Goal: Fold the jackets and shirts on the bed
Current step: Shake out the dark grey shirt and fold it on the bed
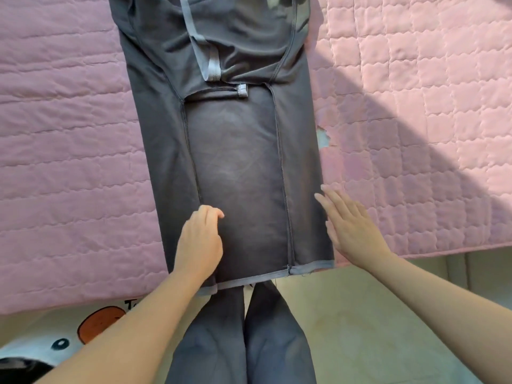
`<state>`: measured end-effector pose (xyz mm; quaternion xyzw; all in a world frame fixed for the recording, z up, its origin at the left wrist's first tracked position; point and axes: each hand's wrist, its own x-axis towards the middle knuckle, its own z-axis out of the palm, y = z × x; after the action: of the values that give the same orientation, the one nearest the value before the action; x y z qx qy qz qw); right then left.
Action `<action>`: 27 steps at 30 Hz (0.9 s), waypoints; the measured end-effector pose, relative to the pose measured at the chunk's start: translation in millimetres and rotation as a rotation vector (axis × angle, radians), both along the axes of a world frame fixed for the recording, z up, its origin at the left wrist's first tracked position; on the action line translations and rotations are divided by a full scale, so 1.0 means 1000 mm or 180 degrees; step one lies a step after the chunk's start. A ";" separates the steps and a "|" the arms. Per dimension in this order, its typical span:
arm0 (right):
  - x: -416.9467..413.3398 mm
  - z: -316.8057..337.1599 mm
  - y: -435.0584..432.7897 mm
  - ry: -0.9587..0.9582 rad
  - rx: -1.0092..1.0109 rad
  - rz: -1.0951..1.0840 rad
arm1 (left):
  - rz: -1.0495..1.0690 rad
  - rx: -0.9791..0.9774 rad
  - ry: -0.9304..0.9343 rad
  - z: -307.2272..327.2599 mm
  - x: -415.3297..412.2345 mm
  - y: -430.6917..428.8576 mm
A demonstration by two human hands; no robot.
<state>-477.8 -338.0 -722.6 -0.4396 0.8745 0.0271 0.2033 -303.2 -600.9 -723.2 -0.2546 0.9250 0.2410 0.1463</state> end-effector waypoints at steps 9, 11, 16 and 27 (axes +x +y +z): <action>-0.069 -0.029 -0.026 0.0486 0.0435 0.2490 | -0.2052 -0.1026 -0.0347 -0.033 0.045 -0.116; -0.070 -0.029 -0.027 0.0420 0.0392 0.2591 | -0.2272 -0.1115 -0.0209 -0.041 0.057 -0.124; -0.041 -0.042 -0.037 0.0200 0.0214 0.2481 | -0.2398 -0.0946 -0.0237 -0.048 0.068 -0.116; -0.042 -0.003 -0.089 -0.2242 0.0020 -0.0264 | -0.0362 0.1284 -0.0503 -0.016 0.034 -0.112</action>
<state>-519.5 -426.8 -725.6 -0.3854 0.7677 -0.1318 0.4947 -269.4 -713.0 -739.5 -0.1857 0.8566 0.3918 0.2797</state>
